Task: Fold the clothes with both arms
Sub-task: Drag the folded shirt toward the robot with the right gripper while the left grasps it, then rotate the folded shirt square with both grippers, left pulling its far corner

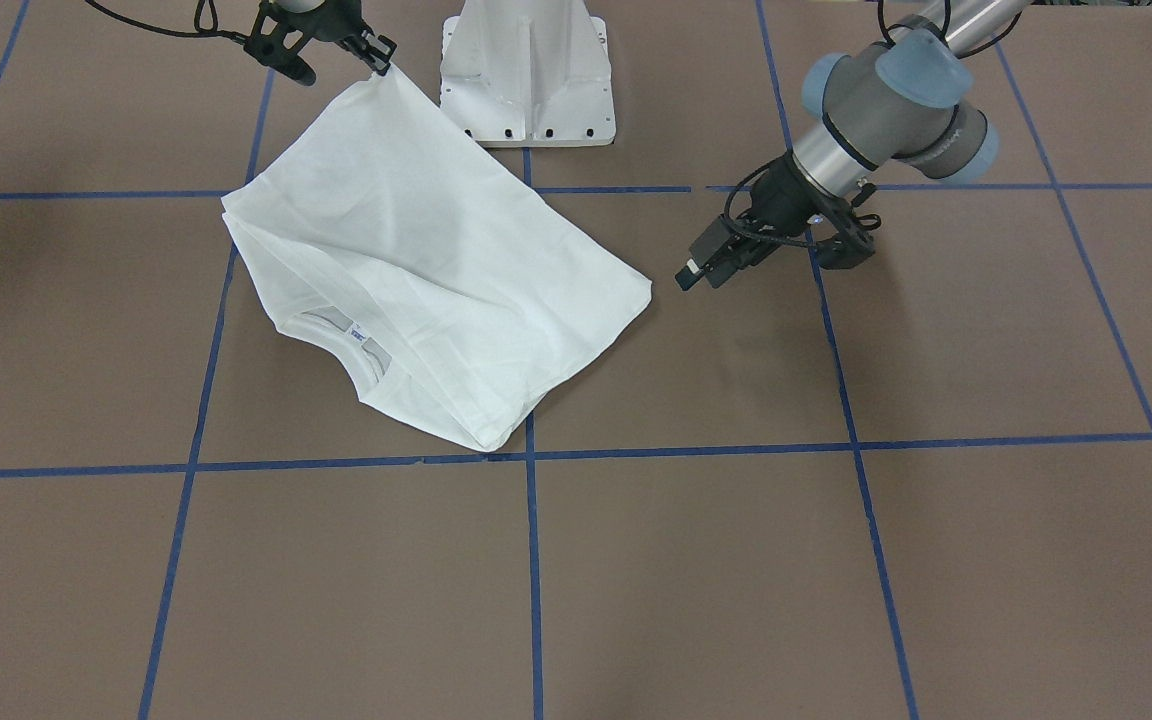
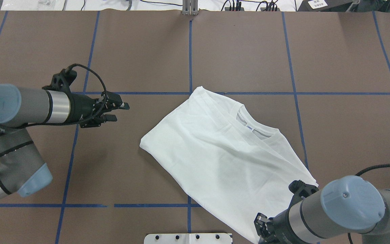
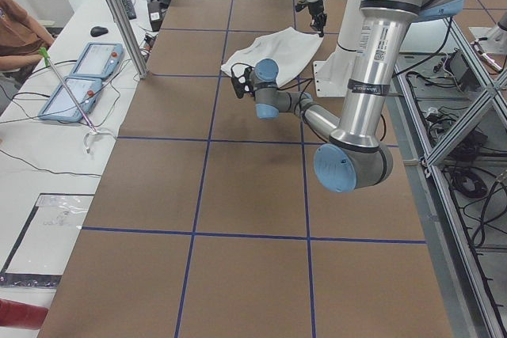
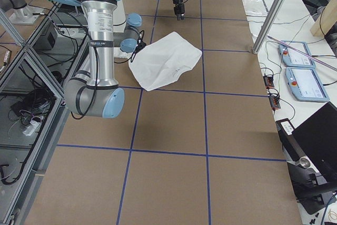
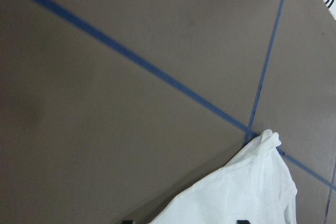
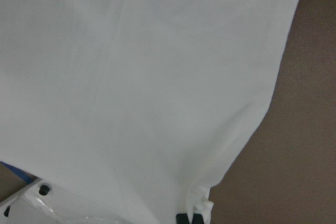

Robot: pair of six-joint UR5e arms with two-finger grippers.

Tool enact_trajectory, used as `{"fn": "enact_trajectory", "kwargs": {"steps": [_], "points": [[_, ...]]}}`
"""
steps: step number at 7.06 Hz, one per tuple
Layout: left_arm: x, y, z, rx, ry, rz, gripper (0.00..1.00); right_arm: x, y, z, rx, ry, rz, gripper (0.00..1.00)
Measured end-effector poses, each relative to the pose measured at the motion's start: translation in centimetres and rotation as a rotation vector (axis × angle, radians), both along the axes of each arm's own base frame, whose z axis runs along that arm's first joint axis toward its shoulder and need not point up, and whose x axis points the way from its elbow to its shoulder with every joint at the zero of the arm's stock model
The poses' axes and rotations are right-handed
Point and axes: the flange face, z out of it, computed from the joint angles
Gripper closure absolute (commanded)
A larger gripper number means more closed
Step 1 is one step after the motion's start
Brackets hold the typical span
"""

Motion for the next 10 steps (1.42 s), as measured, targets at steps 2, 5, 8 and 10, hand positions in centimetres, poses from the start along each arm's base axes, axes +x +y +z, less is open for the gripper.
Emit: {"fn": "enact_trajectory", "kwargs": {"steps": [2,5,8,10], "points": [[4.6,4.0,-0.7,-0.081,-0.040,0.039,0.23,-0.1,0.8,0.1,-0.011,0.007,-0.013,0.00],[9.8,6.4,-3.7,-0.125,-0.109,0.065,0.55,1.1,-2.2,-0.4,-0.015,-0.005,0.058,0.00],[11.0,6.0,-3.3,-0.121,-0.143,0.028,1.00,2.2,-5.0,-0.5,-0.015,-0.007,0.125,0.00],[9.9,3.5,-3.2,-0.103,-0.150,-0.025,1.00,2.4,-5.5,-0.6,-0.015,-0.009,0.139,0.00]]}}
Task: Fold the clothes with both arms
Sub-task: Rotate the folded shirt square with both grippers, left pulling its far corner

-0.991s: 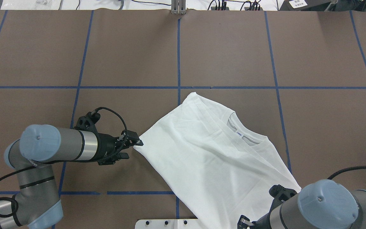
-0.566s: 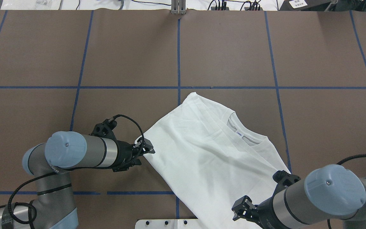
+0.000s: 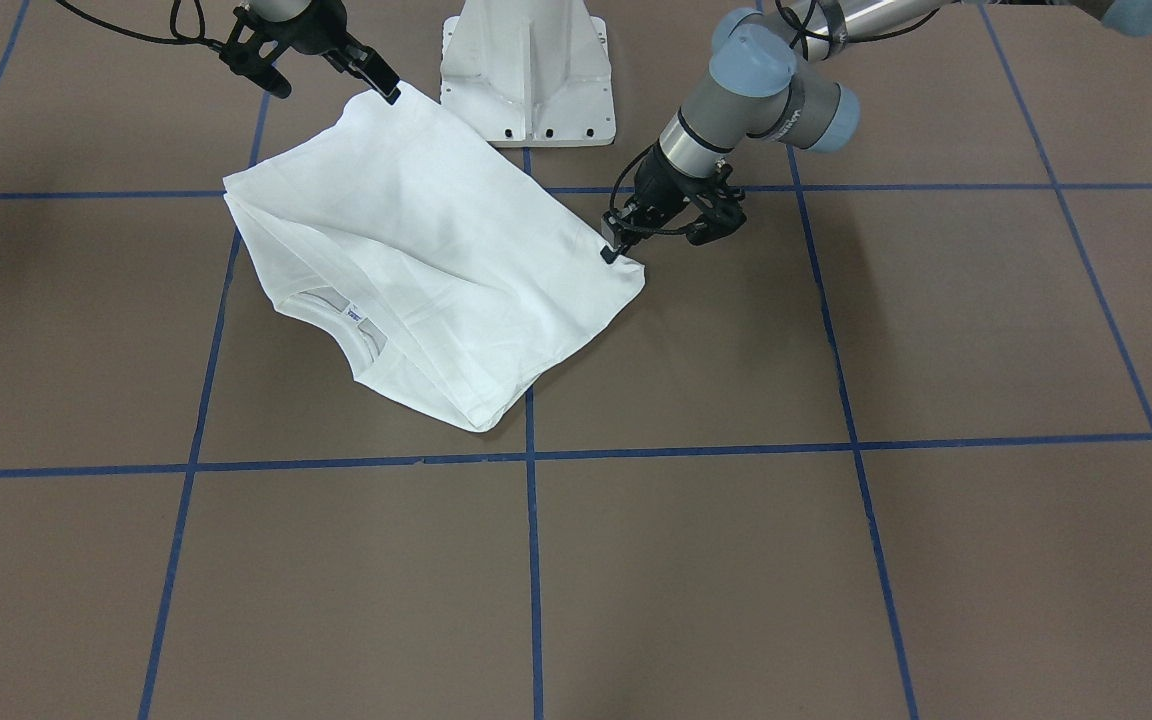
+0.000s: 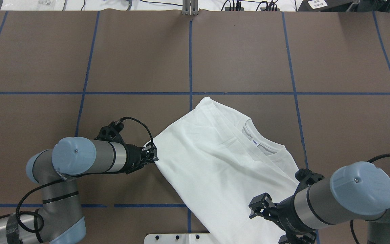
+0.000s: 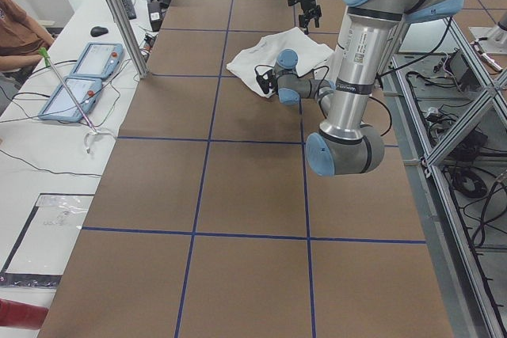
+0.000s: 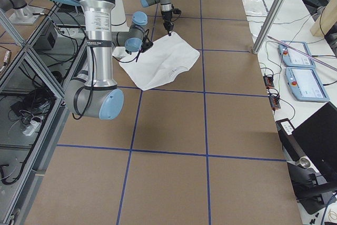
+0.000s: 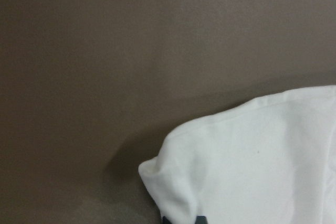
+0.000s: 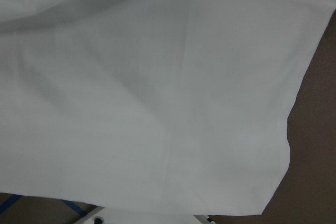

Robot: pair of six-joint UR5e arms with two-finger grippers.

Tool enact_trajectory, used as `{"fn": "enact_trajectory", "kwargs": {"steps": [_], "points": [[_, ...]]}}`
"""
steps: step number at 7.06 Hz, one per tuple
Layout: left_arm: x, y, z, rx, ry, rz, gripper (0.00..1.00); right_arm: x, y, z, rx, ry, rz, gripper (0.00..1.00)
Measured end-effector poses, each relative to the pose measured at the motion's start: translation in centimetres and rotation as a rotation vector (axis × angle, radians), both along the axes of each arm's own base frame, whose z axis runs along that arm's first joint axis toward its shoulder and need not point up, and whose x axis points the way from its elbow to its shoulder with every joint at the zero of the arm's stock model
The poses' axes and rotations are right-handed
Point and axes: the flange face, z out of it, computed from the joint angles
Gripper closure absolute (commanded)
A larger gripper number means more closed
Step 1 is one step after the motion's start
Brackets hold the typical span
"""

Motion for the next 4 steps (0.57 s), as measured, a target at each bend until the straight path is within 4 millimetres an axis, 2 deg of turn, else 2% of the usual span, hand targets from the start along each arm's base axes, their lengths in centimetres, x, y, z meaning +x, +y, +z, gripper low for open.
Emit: {"fn": "enact_trajectory", "kwargs": {"steps": [1,2,3,4], "points": [[-1.4,-2.4,0.0,0.051,-0.014,-0.029,1.00,0.1,-0.4,-0.1,0.001,-0.003,0.009,0.00],[-2.9,-5.8,-0.1,0.124,-0.041,-0.062,1.00,0.3,-0.8,-0.3,0.001,-0.006,0.020,0.00],[-3.9,-10.3,-0.4,0.182,-0.074,-0.105,1.00,0.5,-1.3,-0.5,0.004,-0.012,0.032,0.00],[-3.9,-15.6,-0.9,0.211,-0.103,-0.153,1.00,0.6,-1.9,-1.1,0.007,-0.025,0.046,0.00]]}}
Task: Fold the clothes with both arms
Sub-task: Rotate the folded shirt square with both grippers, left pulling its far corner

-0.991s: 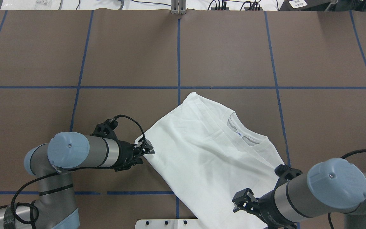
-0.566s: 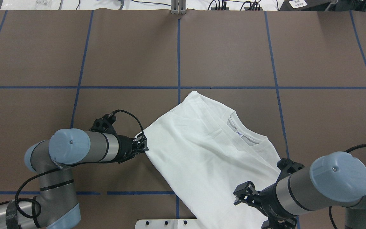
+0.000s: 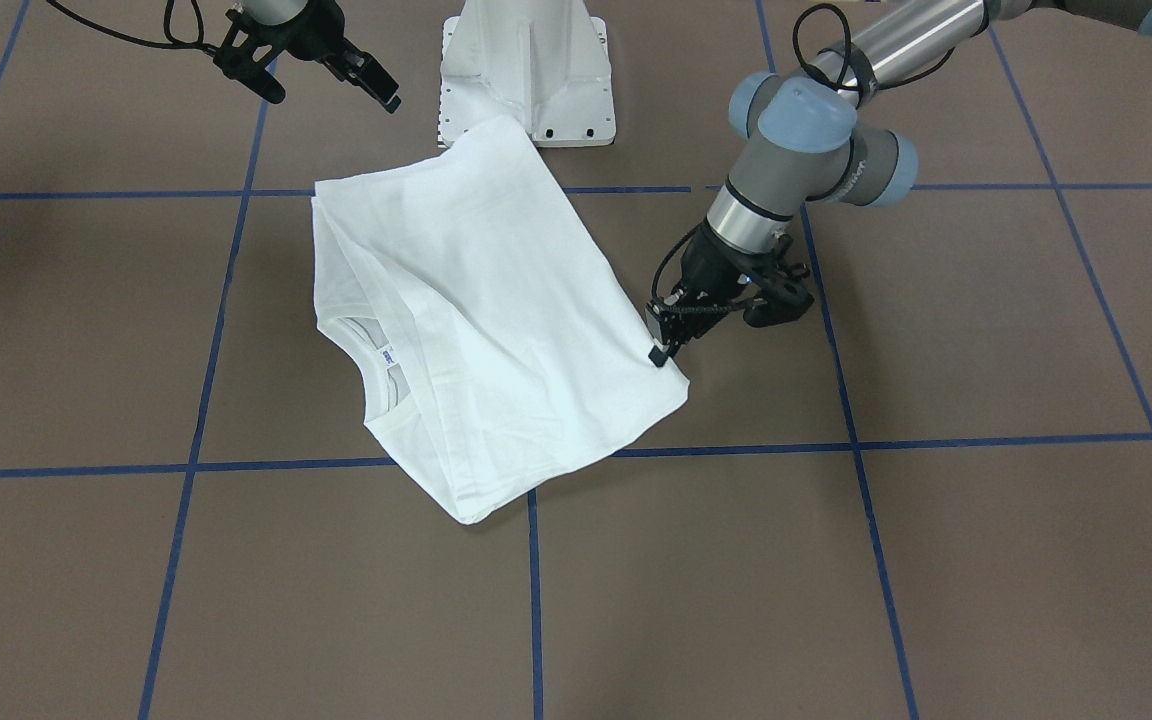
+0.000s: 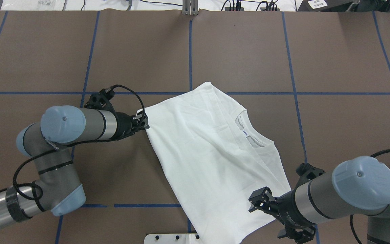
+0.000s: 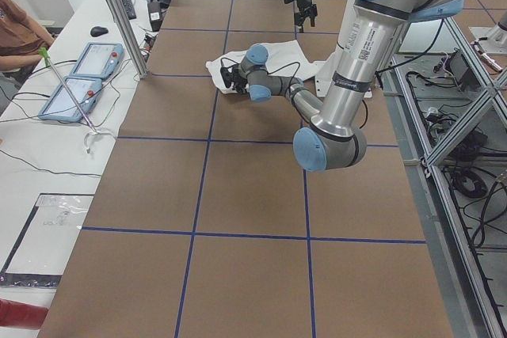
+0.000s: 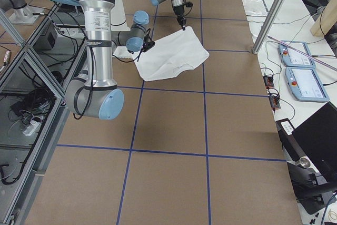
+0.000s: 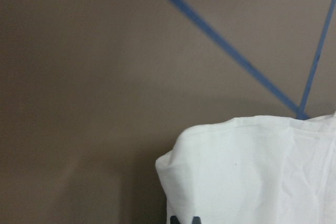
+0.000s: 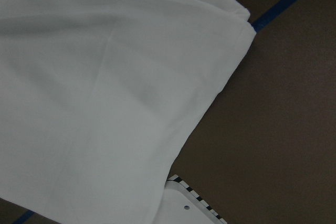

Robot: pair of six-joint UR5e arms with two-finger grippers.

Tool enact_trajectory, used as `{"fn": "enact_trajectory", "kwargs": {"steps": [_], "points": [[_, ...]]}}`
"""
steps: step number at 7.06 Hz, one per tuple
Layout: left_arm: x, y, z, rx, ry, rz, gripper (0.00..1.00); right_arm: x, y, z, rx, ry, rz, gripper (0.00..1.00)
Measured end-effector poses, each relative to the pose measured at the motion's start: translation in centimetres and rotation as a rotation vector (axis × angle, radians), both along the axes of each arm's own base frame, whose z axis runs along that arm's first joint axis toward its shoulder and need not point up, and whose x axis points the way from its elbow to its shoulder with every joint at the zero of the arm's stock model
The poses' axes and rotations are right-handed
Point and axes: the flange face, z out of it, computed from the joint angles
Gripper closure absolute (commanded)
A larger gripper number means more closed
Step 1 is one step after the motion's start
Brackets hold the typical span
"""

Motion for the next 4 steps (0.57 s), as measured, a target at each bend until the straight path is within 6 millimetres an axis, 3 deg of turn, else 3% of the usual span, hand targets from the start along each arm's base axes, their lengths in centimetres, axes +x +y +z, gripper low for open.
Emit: {"fn": "enact_trajectory", "kwargs": {"steps": [1,3,4], "points": [[0.5,-5.8,-0.4,0.016,-0.010,-0.052,1.00,0.2,-1.0,-0.7,0.006,-0.015,0.023,0.00],[1.1,-13.3,-0.1,0.047,-0.016,-0.112,0.37,1.2,-4.1,-1.5,0.027,-0.033,0.100,0.00],[1.0,-14.9,-0.3,0.067,-0.025,-0.119,0.34,1.2,-6.4,-1.9,0.043,-0.038,0.156,0.00]]}}
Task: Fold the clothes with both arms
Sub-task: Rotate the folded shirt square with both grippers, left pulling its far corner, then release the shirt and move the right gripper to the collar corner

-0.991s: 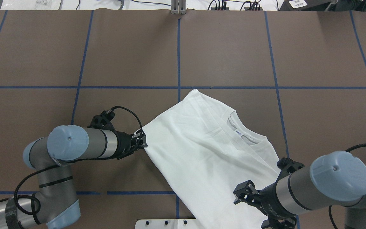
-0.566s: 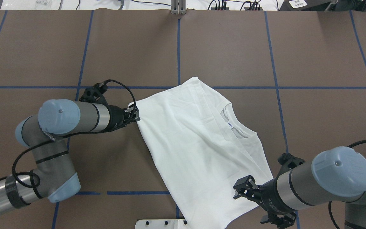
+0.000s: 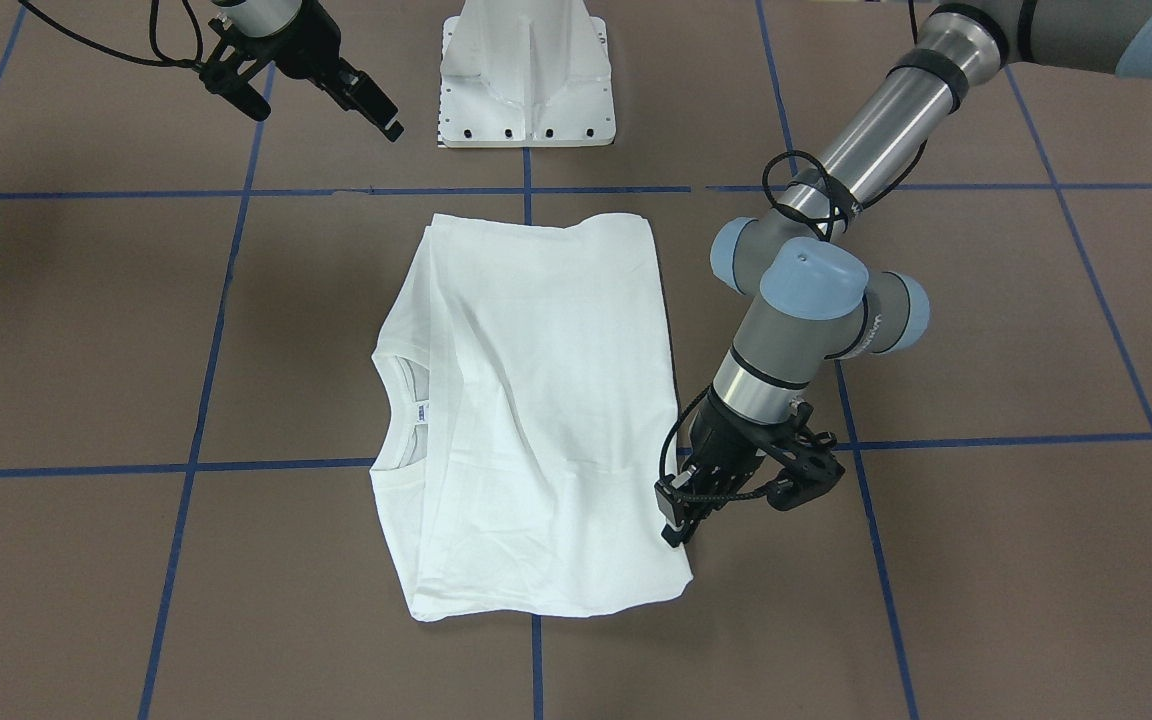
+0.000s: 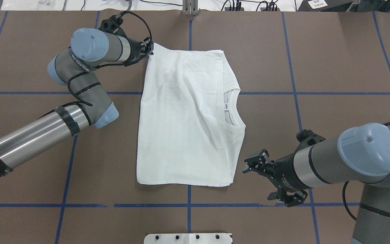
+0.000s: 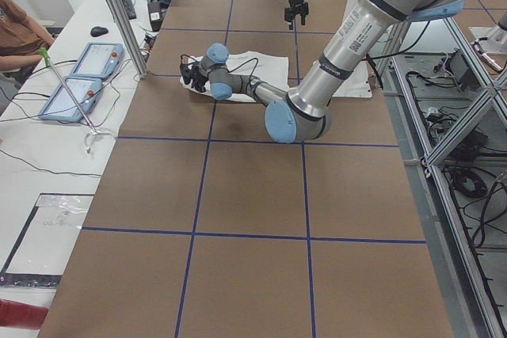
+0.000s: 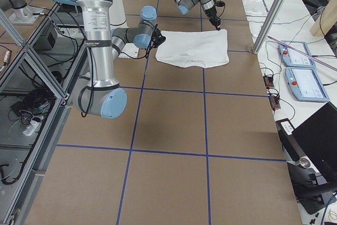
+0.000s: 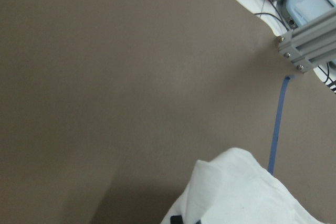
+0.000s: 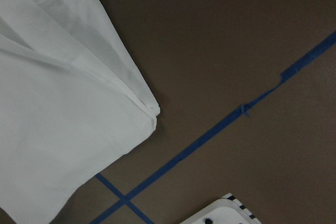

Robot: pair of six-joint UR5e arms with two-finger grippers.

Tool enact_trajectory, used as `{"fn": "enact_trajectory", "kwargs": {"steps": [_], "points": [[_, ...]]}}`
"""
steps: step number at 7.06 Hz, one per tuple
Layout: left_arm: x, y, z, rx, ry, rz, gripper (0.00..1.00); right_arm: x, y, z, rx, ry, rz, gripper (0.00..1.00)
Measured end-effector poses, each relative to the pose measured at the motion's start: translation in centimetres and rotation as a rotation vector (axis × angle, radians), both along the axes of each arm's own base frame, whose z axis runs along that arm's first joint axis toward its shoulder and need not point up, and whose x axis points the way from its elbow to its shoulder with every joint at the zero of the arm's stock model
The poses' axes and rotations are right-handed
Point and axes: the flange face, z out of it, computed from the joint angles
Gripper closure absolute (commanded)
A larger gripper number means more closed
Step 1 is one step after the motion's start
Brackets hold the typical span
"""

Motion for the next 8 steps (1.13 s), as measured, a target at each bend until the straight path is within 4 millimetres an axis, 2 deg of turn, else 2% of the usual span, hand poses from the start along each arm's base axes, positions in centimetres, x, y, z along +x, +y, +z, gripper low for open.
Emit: {"fn": "enact_trajectory", "kwargs": {"steps": [1,3,5,6,8], "points": [[-0.3,-0.5,-0.4,0.022,-0.005,0.002,0.34,-0.5,-1.7,-0.3,0.018,0.002,0.052,0.00],[-2.1,0.3,-1.2,0.050,0.018,0.026,0.34,-2.7,-4.1,-0.8,0.072,0.022,0.120,0.00],[-6.9,2.6,0.1,0.054,0.066,0.099,0.34,-5.9,-5.1,-0.4,0.165,0.066,0.107,0.00],[-8.8,3.6,0.4,0.058,0.082,0.120,0.34,-8.0,-4.2,-0.1,0.215,0.109,0.091,0.00],[-9.9,4.3,1.1,0.055,0.086,0.131,0.34,-12.9,-0.8,-0.8,0.266,0.207,0.126,0.00]]}}
